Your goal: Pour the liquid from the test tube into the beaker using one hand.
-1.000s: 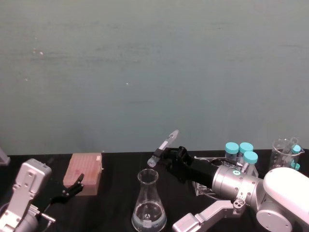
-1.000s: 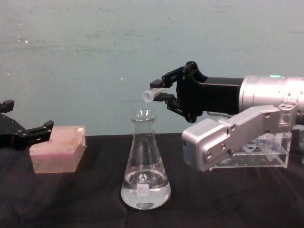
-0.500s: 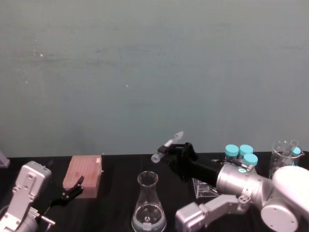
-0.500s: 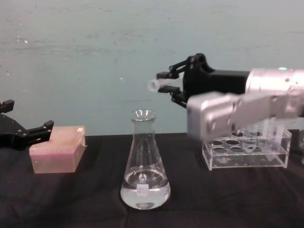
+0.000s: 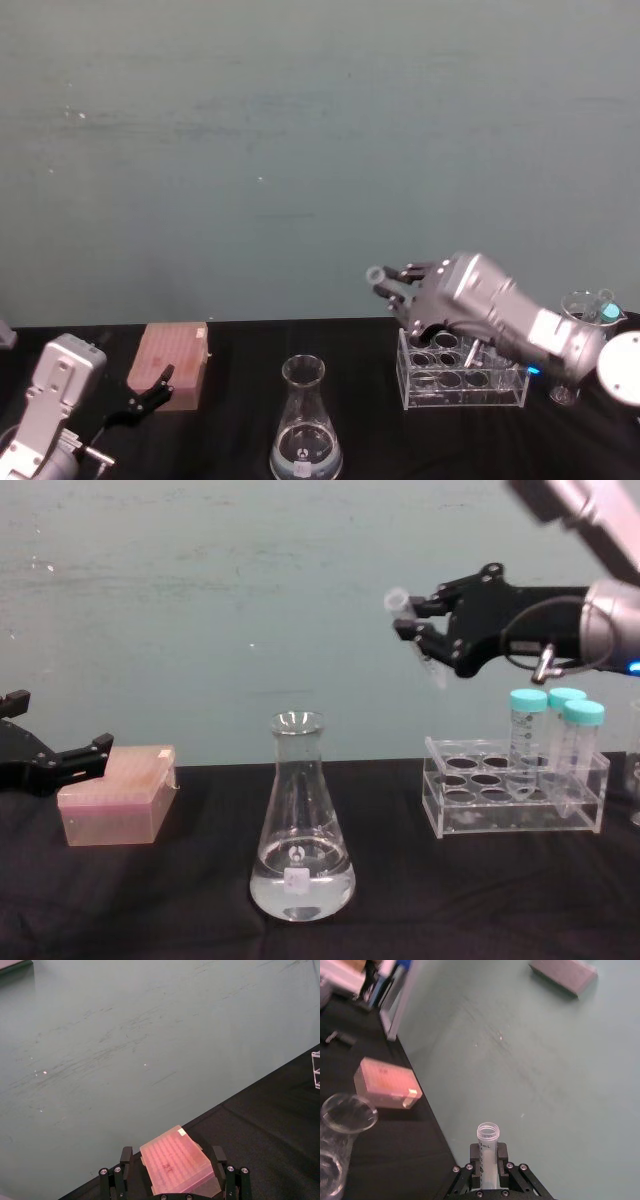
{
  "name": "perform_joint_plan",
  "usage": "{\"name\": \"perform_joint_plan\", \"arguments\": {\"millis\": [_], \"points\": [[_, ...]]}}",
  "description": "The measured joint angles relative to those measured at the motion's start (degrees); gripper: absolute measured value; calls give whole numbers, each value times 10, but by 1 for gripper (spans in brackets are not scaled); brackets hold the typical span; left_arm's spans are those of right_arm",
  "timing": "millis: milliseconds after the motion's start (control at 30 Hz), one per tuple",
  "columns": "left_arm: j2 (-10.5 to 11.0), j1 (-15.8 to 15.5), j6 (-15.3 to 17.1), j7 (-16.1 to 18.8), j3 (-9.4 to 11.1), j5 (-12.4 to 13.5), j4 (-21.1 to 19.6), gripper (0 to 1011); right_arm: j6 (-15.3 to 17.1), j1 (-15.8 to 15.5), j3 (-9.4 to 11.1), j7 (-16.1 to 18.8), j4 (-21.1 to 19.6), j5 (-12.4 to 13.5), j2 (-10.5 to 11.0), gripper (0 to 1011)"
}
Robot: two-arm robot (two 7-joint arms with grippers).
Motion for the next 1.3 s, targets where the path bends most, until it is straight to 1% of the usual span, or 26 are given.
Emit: {"name": "perform_joint_plan", "arguments": {"millis": [33,67,100,133,300,333,367,400,500,600,800,1033,1300], "points": [[0,0,0,0,0,0,0,1000,9,2,7,13,6,18,-3,191],[0,0,0,0,0,0,0,1000,26,5,20,36,18,49,-8,191],[0,0,0,0,0,0,0,1000,26,5,20,36,18,49,-8,191],[0,0,0,0,0,0,0,1000,49,11,35,65,35,89,-14,191],[0,0,0,0,0,0,0,1000,82,21,51,102,60,142,-22,192],[0,0,0,0,0,0,0,1000,94,25,56,115,71,160,-24,191],[0,0,0,0,0,0,0,1000,99,26,57,120,76,168,-25,191],[0,0,0,0,0,0,0,1000,107,30,60,130,84,181,-27,191],[0,0,0,0,0,0,0,1000,121,35,62,146,98,202,-29,192],[0,0,0,0,0,0,0,1000,130,38,59,154,106,212,-29,191],[0,0,0,0,0,0,0,1000,135,39,50,153,108,216,-24,191],[0,0,0,0,0,0,0,1000,133,34,39,142,107,211,-17,192],[0,0,0,0,0,0,0,1000,131,30,32,138,127,206,-14,191]]}}
